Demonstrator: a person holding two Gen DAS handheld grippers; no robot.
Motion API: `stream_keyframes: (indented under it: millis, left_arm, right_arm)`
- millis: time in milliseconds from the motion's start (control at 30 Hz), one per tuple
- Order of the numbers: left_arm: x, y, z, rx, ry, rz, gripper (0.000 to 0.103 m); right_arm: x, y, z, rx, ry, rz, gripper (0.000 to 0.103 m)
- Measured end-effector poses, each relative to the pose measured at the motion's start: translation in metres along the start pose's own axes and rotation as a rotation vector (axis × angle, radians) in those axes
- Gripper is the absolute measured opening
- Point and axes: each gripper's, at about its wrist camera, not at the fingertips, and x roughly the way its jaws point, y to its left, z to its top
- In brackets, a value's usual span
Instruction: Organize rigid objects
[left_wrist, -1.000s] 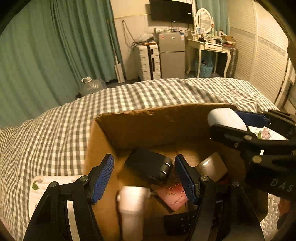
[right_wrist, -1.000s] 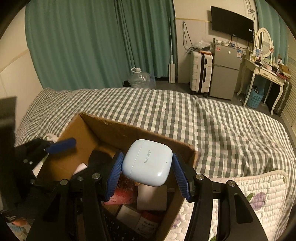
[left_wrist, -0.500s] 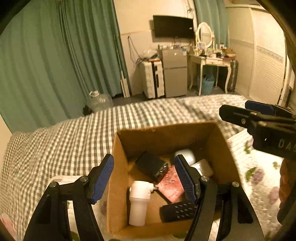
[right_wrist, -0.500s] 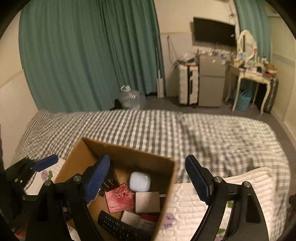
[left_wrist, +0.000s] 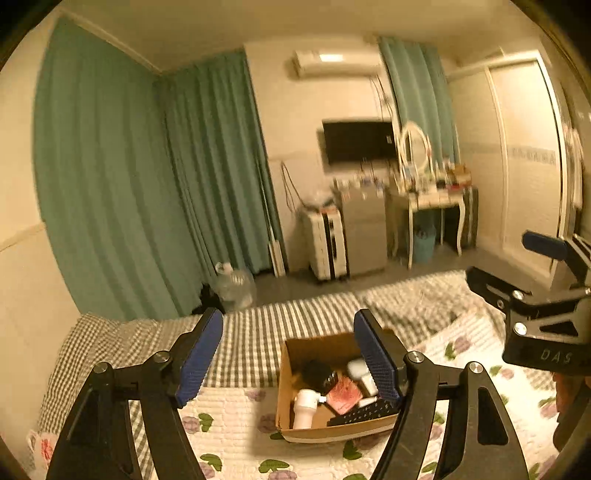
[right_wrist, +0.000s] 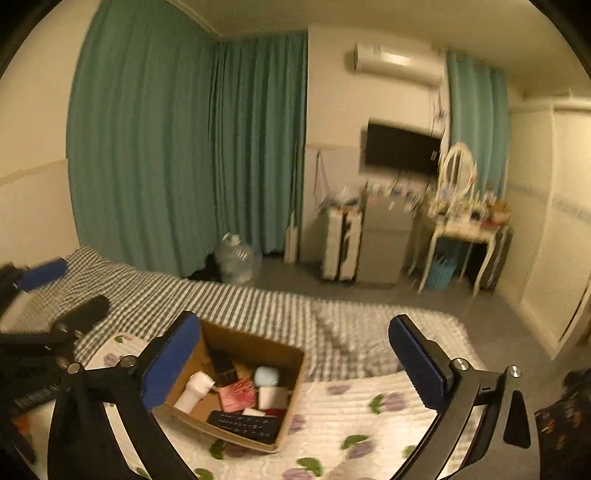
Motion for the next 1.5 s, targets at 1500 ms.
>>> stream_keyframes:
  millis: [1500]
  left_arm:
    - [-0.054,0.049,-0.147,-0.143,-0.113,-0.013,0.077]
  right_arm:
    - [-0.07,0.081,-0.142,0.094,-0.127,-0.023,0.103]
